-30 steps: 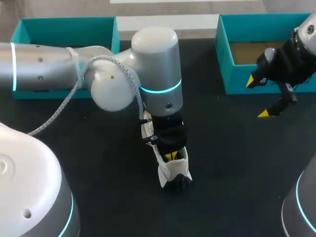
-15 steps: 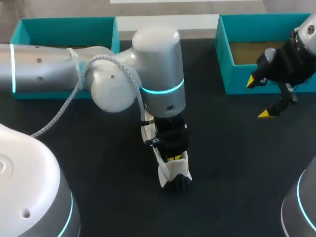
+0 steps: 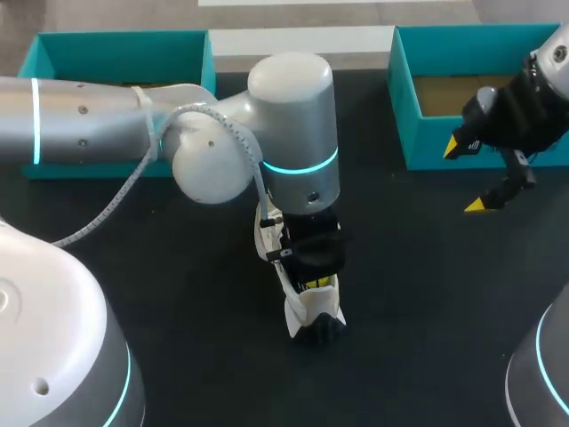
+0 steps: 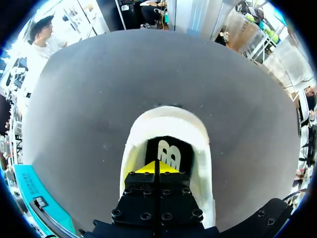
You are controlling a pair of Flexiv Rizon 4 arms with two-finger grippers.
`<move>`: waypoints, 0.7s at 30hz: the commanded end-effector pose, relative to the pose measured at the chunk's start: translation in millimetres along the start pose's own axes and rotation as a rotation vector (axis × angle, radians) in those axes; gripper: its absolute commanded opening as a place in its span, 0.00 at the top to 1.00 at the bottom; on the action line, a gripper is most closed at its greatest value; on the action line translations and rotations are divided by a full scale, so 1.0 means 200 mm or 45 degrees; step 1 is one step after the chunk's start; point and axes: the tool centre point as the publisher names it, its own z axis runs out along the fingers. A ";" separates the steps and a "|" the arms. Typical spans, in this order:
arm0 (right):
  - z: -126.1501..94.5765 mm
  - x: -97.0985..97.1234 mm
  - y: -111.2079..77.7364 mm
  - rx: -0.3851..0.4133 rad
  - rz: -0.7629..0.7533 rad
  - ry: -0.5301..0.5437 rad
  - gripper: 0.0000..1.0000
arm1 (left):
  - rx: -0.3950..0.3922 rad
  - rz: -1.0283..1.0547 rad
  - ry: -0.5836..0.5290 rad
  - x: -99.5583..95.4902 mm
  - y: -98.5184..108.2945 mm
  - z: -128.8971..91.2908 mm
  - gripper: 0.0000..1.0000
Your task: Take the shoe out of the shoebox, open the shoe tongue, remove and reinsert the insole, then place the shoe into the shoebox
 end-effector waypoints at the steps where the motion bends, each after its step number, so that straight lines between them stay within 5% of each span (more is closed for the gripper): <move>1: 0.00 0.00 0.00 0.004 0.002 0.002 0.00 | 0.023 0.038 -0.025 0.04 -0.05 -0.07 1.00; 10: 0.00 0.00 0.00 0.004 0.002 0.002 0.00 | 0.072 0.084 0.014 0.01 -0.09 0.09 1.00; 21: 0.00 0.00 0.00 0.004 0.002 0.002 0.00 | 0.009 0.078 0.050 0.03 -0.05 0.23 1.00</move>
